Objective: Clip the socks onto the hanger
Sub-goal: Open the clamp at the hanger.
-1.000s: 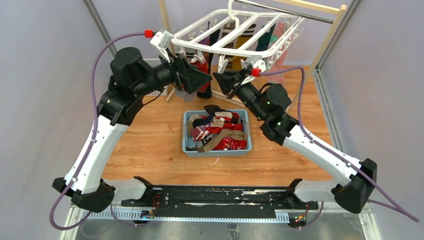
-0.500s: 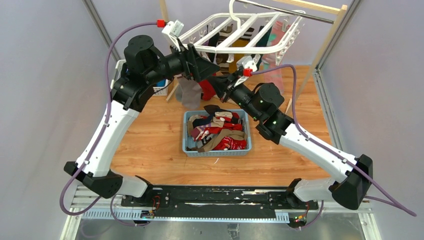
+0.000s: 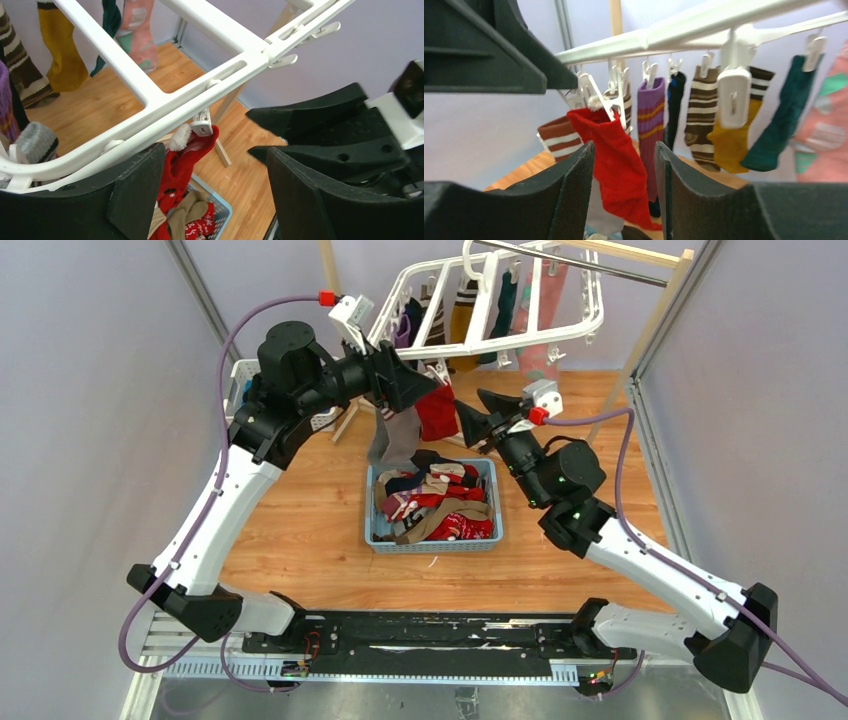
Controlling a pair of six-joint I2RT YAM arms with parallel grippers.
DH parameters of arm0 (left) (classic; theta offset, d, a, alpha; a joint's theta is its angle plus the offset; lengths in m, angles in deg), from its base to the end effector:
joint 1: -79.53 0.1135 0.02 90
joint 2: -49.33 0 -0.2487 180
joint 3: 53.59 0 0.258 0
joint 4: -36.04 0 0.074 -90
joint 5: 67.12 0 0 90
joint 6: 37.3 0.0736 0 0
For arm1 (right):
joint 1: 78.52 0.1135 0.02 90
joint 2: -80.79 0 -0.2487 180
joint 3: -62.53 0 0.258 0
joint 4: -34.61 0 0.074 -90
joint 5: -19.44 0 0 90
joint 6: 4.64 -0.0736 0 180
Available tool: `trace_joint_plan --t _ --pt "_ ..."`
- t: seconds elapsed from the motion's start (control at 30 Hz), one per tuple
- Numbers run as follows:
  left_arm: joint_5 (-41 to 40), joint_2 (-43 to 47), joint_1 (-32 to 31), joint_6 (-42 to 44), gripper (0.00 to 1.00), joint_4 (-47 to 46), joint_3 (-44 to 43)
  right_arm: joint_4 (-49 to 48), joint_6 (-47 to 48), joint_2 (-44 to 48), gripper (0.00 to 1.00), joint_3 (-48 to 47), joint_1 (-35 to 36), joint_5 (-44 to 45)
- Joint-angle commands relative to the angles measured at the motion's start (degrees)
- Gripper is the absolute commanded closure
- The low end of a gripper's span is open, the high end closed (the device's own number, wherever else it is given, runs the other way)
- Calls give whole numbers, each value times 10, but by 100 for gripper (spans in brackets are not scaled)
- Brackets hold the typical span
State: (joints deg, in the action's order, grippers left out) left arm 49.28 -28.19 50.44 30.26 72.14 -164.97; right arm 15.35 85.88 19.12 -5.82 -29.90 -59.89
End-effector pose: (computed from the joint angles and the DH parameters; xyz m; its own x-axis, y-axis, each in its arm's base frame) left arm 0.2640 -0.1843 0.4946 -0.3460 -0.1988 -0.9169 0.7483 0.5311 -0.3975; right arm 0.2018 0.2085 0.4264 0.2948 0.3212 -0.9000 -0.6247 0.7775 0.0728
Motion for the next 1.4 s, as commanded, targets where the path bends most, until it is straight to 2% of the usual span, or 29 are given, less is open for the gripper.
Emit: trace_joint_plan --t 0.0,0.23,0.47,0.7,1.13,1.37 --pt "-34 -3 -4 42 22 -5 7 -17 48 30 52 5 -7 40" --pt "-72 -2 -4 89 22 2 10 13 59 62 50 8 -40 42" --pt "-67 4 -4 85 22 -2 13 18 55 36 52 -24 -52 -15" --pt "-67 10 -4 91 22 3 12 -29 46 -1 55 -39 -52 -49" --pt "-69 13 -4 94 22 6 11 -93 58 -46 59 -55 -52 -28" --pt "-70 15 -4 96 22 10 10 -126 56 -56 71 -54 -49 -20"
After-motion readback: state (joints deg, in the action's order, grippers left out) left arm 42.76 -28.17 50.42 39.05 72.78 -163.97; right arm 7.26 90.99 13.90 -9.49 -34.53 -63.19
